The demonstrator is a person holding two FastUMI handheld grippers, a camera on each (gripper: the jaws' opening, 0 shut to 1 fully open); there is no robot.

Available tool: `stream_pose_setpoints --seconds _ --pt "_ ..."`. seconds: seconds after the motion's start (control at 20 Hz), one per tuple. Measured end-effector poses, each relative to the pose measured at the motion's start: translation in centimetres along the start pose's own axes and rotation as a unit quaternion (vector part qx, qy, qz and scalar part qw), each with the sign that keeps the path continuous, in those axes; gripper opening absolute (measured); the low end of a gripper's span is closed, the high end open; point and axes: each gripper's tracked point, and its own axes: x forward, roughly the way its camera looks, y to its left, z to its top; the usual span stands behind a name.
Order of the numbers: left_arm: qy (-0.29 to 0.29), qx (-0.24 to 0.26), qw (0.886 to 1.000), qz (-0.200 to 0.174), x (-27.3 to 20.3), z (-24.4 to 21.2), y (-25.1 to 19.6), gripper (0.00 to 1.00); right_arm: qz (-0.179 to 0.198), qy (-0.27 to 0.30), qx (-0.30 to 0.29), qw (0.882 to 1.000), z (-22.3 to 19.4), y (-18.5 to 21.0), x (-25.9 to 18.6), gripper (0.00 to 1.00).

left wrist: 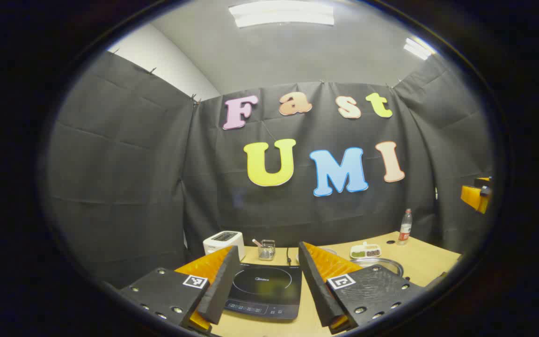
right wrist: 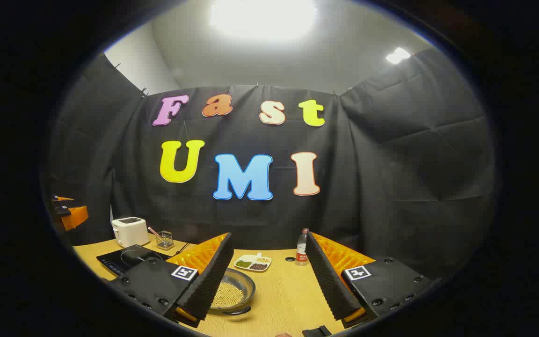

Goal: First push the handle of the pot to place it horizontally, then grasp the pot with both hands and set it on the induction cooktop.

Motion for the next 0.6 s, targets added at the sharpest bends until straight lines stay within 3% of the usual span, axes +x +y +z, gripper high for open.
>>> stream_pose_setpoints --seconds 0.6 --pt "0.002 0.008 1.0 -0.004 -0.26 -0.28 0.01 0.77 0.004 0.008 -0.002 1.0 -0.39 0.24 -0.16 0.96"
